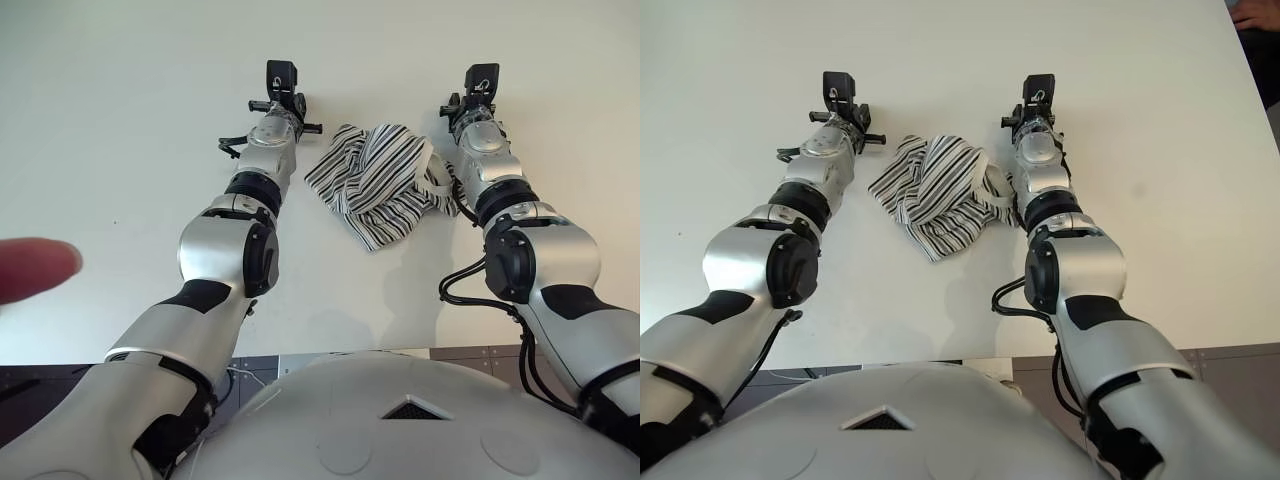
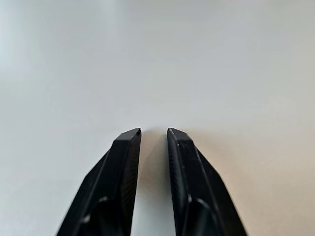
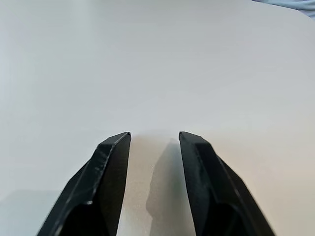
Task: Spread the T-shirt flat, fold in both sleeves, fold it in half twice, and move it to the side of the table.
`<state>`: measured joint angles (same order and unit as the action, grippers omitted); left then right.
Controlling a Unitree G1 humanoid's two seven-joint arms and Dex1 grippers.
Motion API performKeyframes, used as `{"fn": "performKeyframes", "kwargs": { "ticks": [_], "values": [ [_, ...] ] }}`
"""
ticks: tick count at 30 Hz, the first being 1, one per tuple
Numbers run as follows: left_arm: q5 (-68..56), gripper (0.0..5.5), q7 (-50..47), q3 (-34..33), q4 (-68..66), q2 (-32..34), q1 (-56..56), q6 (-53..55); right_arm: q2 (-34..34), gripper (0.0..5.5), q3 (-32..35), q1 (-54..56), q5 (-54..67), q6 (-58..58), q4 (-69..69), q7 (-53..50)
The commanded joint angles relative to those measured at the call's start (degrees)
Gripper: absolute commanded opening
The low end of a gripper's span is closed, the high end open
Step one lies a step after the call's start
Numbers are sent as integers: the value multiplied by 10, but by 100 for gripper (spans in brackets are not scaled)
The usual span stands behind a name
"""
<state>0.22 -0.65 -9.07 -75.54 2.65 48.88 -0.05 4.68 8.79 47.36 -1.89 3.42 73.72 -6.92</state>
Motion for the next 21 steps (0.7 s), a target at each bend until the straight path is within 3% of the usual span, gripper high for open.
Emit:
{"fn": "performKeyframes", "kwargs": {
  "ticks": [1,21],
  "values": [
    [-14,97,-11,-19,-4,4,-21,10,-13,179,20,-17,24,-5,6,12],
    [5,97,-28,-8,-5,8,-19,-10,12,179,-11,-29,-8,-9,10,-24]
  ]
}}
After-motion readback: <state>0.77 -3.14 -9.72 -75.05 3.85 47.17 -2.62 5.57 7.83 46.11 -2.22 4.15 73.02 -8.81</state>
